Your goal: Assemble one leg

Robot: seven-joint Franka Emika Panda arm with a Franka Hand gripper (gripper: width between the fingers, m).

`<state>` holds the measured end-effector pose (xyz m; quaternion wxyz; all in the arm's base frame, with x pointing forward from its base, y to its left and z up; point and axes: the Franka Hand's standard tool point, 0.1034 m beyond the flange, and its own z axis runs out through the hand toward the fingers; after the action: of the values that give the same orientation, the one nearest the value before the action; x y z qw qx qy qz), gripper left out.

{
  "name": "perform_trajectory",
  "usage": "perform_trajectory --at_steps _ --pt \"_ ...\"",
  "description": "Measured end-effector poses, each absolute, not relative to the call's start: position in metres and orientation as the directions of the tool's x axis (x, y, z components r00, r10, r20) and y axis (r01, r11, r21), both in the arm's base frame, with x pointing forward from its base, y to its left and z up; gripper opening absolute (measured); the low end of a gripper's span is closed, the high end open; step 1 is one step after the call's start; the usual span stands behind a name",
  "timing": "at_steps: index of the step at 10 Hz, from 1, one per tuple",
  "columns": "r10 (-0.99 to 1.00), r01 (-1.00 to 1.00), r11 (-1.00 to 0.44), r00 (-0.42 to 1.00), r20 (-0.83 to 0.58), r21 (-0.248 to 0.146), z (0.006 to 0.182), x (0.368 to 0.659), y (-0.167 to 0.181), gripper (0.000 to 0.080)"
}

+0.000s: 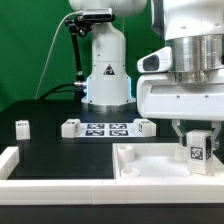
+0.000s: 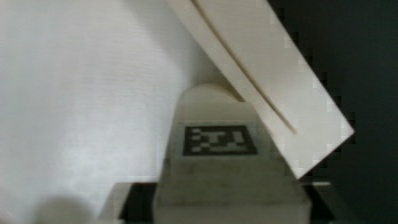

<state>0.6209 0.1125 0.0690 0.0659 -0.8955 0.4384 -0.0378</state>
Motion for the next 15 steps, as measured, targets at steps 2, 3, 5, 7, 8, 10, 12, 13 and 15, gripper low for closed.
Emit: perform_trajectory --at_steps 2,3,5,7,8,10,12,13,15 --pt "-0.887 -0.878 -0.454 0.462 -0.017 -0.151 0.0689 0.6206 0.1137 0.0291" --pt "-0.952 -0.945 -0.291 0.301 -0.05 -0.153 0.0685 0.6204 0.1137 0.0291" --pt "-0.994 -0.989 0.02 -0.004 -0.106 -0.145 0.0683 0.6194 0.1168 0.0291" --pt "-0.924 -0.925 0.363 -0.342 -0.173 -0.11 0.0689 0.6188 0.1227 0.0291" --pt "-0.882 -0.885 0.455 -0.434 -0.183 -0.098 0.0685 0.6188 0.1227 0.0291" --pt "-0.815 -0.825 0.561 -0.535 -0.223 -0.069 0.0676 0.6191 0.1208 0.0291" --pt "-0.818 -0.83 0.554 -0.527 -0.229 -0.068 0.0672 0.6184 0.1227 0.0459" --pt "-0.828 -0.839 0.54 -0.513 -0.227 -0.073 0.0671 0.6185 0.1223 0.0459" --pt "-0.884 -0.892 0.441 -0.414 -0.215 -0.097 0.0658 0.6185 0.1197 0.0631"
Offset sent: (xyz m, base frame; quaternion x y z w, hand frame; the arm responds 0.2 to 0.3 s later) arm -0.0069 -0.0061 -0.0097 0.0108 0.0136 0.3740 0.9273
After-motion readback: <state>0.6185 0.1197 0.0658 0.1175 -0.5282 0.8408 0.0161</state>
